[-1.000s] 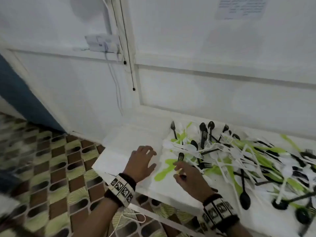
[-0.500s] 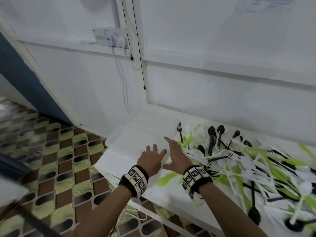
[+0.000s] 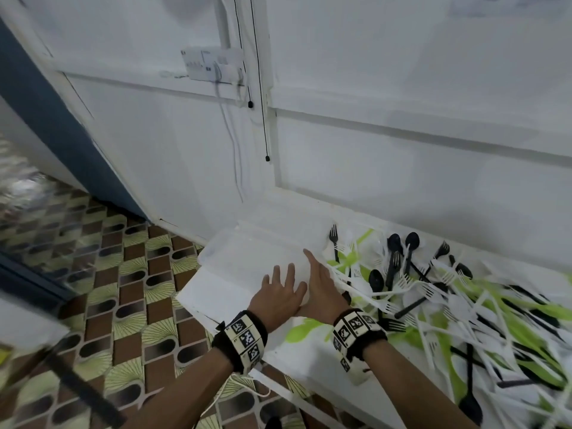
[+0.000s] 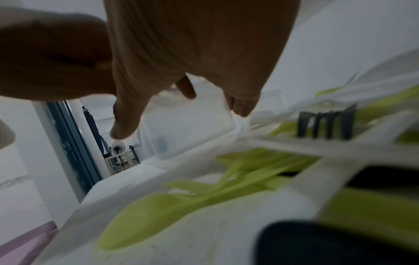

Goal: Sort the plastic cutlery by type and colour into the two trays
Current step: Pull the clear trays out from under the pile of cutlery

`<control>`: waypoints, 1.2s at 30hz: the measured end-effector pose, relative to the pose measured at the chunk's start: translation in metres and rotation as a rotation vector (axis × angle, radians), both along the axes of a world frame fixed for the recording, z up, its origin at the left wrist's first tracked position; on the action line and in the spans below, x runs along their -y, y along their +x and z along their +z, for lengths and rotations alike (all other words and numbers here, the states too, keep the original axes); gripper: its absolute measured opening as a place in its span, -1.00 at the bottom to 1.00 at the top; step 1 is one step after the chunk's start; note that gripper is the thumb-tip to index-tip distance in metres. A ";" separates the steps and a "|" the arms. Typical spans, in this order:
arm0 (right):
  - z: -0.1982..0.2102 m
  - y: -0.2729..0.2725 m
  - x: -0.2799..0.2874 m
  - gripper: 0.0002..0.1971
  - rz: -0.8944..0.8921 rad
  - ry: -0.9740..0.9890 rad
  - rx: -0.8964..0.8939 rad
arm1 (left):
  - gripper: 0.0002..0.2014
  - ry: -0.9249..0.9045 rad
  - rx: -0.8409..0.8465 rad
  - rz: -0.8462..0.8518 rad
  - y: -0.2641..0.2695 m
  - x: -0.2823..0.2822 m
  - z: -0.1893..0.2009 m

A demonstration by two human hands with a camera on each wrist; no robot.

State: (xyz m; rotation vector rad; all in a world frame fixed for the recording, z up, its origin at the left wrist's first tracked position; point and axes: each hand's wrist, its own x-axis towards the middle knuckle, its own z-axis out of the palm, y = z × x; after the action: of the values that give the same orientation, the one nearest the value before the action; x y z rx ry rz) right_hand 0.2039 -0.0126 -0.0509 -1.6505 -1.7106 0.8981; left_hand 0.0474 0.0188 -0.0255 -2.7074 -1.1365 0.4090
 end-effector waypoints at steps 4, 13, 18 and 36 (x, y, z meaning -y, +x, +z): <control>-0.007 -0.010 -0.004 0.36 -0.054 0.035 -0.113 | -0.81 0.153 0.077 -0.144 -0.008 0.004 0.003; -0.006 -0.025 -0.007 0.51 -0.173 -0.060 -0.020 | -0.37 0.269 0.480 -0.208 -0.048 -0.025 0.077; -0.001 -0.019 0.005 0.34 -0.219 -0.010 0.003 | -0.37 0.234 0.824 0.025 -0.098 -0.059 0.138; 0.010 -0.045 0.009 0.31 -0.256 0.072 -0.319 | -0.63 -0.295 2.015 0.601 -0.204 -0.135 0.073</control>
State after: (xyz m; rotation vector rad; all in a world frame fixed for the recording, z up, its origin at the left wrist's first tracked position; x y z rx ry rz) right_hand 0.1591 -0.0212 -0.0411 -1.5404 -1.2711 0.9079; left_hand -0.1569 0.1535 0.0476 -2.0868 -2.0592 -2.7255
